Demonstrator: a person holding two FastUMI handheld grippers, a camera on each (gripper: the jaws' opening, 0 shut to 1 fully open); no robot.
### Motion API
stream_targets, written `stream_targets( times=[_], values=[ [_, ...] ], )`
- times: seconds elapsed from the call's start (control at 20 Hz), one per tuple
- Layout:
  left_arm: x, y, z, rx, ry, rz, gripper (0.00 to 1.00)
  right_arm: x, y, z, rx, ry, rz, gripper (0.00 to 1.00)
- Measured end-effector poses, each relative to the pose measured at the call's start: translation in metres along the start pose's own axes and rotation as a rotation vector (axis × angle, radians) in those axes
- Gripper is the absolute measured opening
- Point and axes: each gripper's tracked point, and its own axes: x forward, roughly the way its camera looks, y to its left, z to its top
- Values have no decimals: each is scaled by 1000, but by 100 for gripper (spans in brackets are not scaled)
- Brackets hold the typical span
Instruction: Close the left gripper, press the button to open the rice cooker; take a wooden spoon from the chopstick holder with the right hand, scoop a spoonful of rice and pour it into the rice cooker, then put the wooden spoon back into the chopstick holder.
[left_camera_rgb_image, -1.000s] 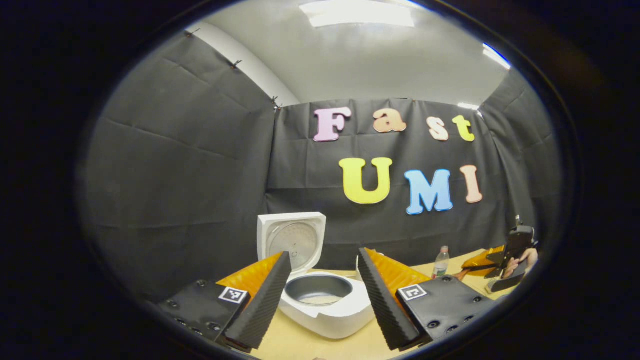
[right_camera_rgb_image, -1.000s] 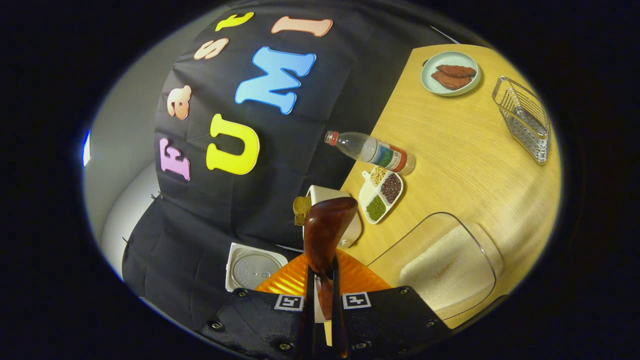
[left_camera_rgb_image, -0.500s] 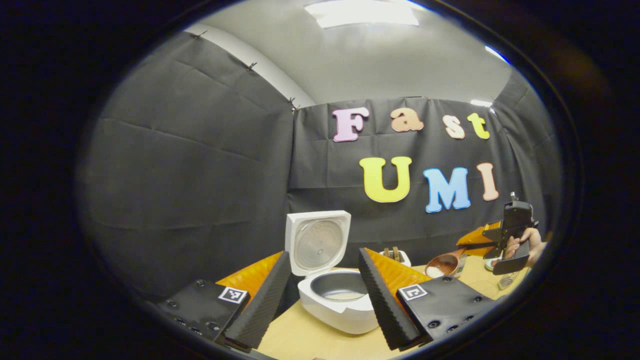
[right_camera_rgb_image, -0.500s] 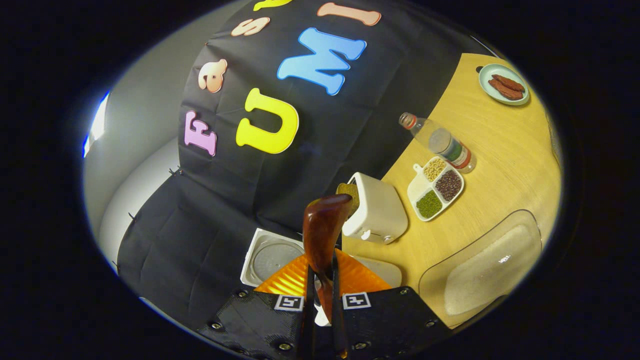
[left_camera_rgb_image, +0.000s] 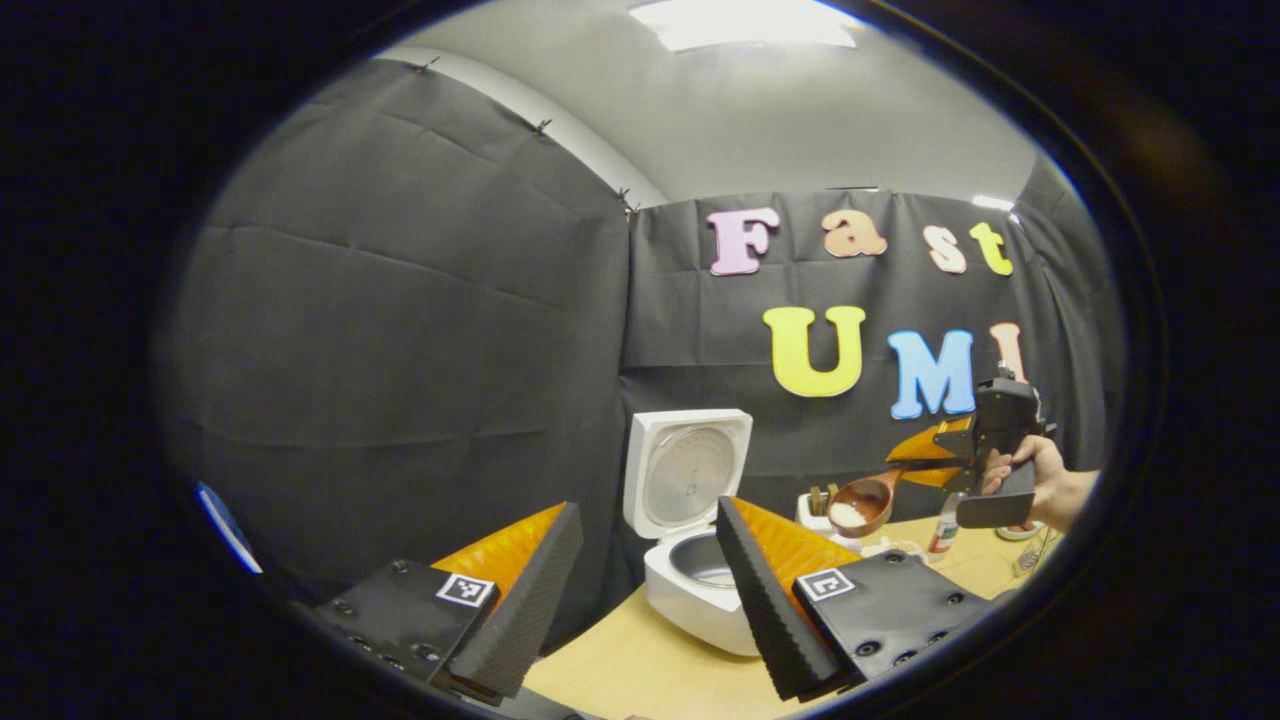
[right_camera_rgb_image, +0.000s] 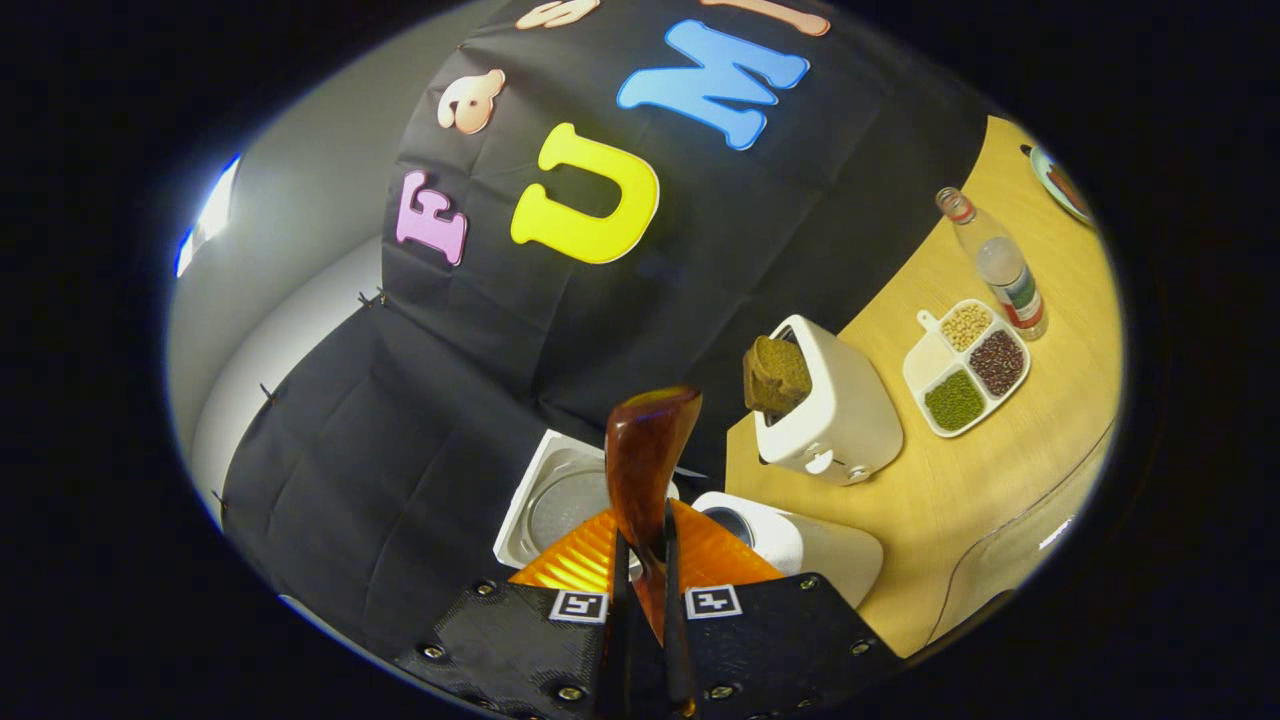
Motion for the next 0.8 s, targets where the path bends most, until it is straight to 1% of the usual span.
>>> stream_targets(
  times=[0.05,0.1,0.15,0.2,0.25,0.3,0.35,0.4,0.45,0.6,0.65,0.7,0.8],
  values=[
    [-3,5,-2,1,2,11,90,9,5,-6,-15,9,4,14],
    [-4,9,-4,4,5,18,91,18,8,-10,-30,20,7,14],
    [-3,13,-5,7,6,27,94,29,11,-14,-51,27,7,14],
    [-2,16,-6,9,6,33,91,40,13,-18,-71,35,5,14],
    [-2,19,-8,11,10,42,94,52,16,-21,-91,37,5,14],
    [-2,22,-11,12,17,49,94,63,17,-23,-121,31,-1,13],
    [-3,25,-15,16,23,57,94,72,17,-28,-152,28,-13,13],
    [-4,29,-16,22,27,66,91,81,15,-33,-185,27,-30,13],
    [-3,30,-17,27,28,75,94,90,12,-39,-217,30,-46,14],
    [-5,37,-21,29,38,97,94,112,5,-55,-311,55,-76,13],
    [-4,38,-23,26,43,102,91,119,4,-61,-342,65,-83,13],
    [-5,39,-23,26,48,108,94,126,3,-66,-381,72,-90,13],
    [-5,44,-31,30,55,120,94,137,-5,-74,-465,80,-114,14]
  ],
)
